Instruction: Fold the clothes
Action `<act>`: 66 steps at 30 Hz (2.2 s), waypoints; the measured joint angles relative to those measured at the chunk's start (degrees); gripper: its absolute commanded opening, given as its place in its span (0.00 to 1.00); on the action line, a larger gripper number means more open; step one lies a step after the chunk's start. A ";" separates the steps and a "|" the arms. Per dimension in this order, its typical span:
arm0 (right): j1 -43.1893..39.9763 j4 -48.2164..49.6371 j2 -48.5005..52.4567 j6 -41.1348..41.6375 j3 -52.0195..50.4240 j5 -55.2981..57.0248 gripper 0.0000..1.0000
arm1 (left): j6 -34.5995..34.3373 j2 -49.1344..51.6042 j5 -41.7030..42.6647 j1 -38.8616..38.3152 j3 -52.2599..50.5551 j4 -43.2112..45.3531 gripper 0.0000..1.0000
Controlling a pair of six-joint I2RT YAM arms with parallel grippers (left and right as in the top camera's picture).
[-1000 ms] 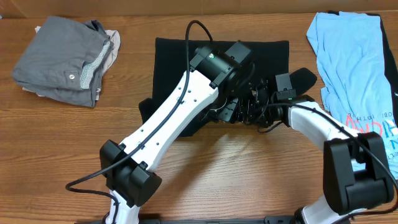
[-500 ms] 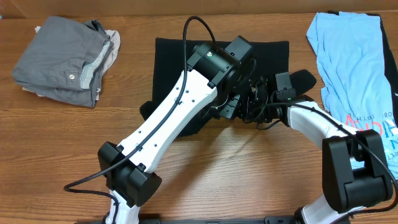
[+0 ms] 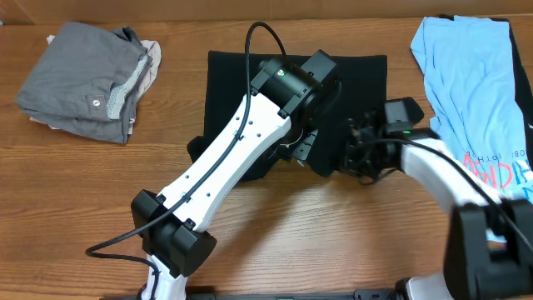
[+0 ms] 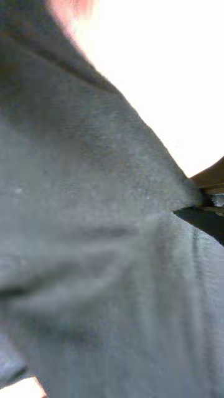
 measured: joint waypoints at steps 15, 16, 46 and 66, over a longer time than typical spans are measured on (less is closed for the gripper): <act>-1.51 -27.28 -10.40 -1.05 -0.02 7.28 0.04 | -0.11 -0.15 -0.61 0.00 -16.20 0.13 0.04; -1.51 -28.30 -10.40 -1.03 -0.02 7.32 0.04 | -0.11 -0.15 -0.61 0.00 -17.97 0.17 0.04; -1.51 -39.15 -26.29 7.85 -0.02 10.08 0.26 | 0.39 -0.22 1.95 -6.97 -27.10 0.07 0.74; -1.51 -11.61 -22.12 6.10 -0.09 8.00 0.62 | 19.85 1.77 3.32 18.71 -17.84 47.19 1.00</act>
